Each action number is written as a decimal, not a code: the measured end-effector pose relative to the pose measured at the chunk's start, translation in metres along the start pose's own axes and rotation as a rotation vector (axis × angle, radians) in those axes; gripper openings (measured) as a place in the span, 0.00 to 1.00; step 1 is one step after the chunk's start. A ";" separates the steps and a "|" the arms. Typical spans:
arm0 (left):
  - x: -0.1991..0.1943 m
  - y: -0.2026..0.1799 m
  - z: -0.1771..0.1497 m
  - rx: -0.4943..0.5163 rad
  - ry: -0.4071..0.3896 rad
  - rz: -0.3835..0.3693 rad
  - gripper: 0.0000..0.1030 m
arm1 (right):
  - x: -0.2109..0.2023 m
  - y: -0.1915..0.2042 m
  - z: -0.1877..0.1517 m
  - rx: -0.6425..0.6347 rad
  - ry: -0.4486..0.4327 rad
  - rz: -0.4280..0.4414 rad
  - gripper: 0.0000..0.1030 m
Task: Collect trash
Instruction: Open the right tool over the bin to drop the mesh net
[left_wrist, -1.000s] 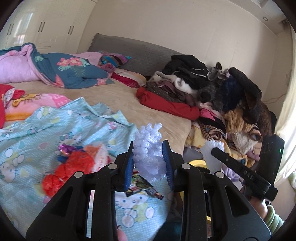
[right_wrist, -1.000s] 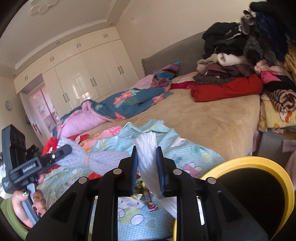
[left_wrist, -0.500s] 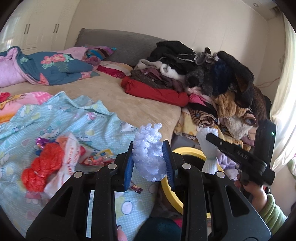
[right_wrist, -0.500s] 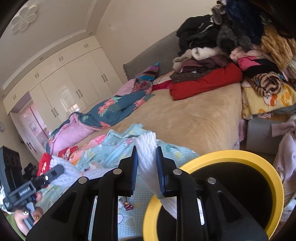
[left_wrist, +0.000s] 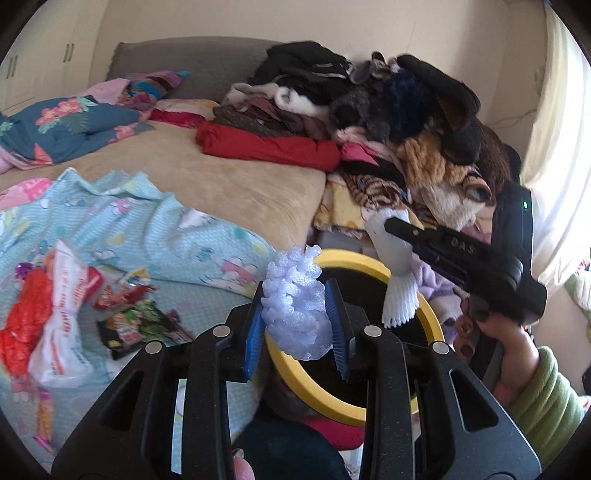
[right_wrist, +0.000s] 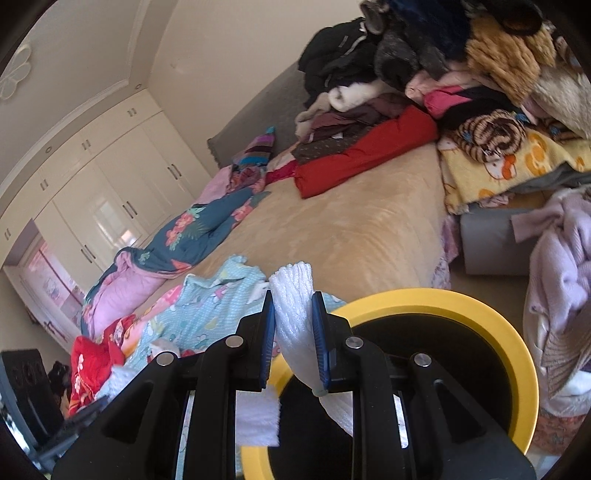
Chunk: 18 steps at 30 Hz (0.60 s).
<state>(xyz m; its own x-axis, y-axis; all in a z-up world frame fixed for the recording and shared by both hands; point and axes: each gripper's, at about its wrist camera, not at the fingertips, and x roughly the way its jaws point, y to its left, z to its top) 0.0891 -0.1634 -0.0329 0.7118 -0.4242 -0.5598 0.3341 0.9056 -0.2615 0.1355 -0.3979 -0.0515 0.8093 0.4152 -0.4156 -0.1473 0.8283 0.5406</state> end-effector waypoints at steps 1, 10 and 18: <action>0.004 -0.002 -0.002 0.006 0.011 -0.005 0.23 | 0.000 -0.003 0.000 0.006 0.001 -0.003 0.20; 0.029 -0.011 -0.015 0.016 0.074 -0.031 0.31 | 0.005 -0.020 -0.001 0.032 0.020 -0.065 0.25; 0.011 0.007 -0.013 -0.023 -0.005 -0.011 0.89 | 0.016 -0.024 -0.011 0.032 0.065 -0.147 0.64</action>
<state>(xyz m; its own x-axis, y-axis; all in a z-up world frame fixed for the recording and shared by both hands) 0.0913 -0.1622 -0.0513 0.7113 -0.4341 -0.5528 0.3275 0.9006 -0.2858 0.1455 -0.4075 -0.0793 0.7818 0.3146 -0.5383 -0.0105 0.8699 0.4932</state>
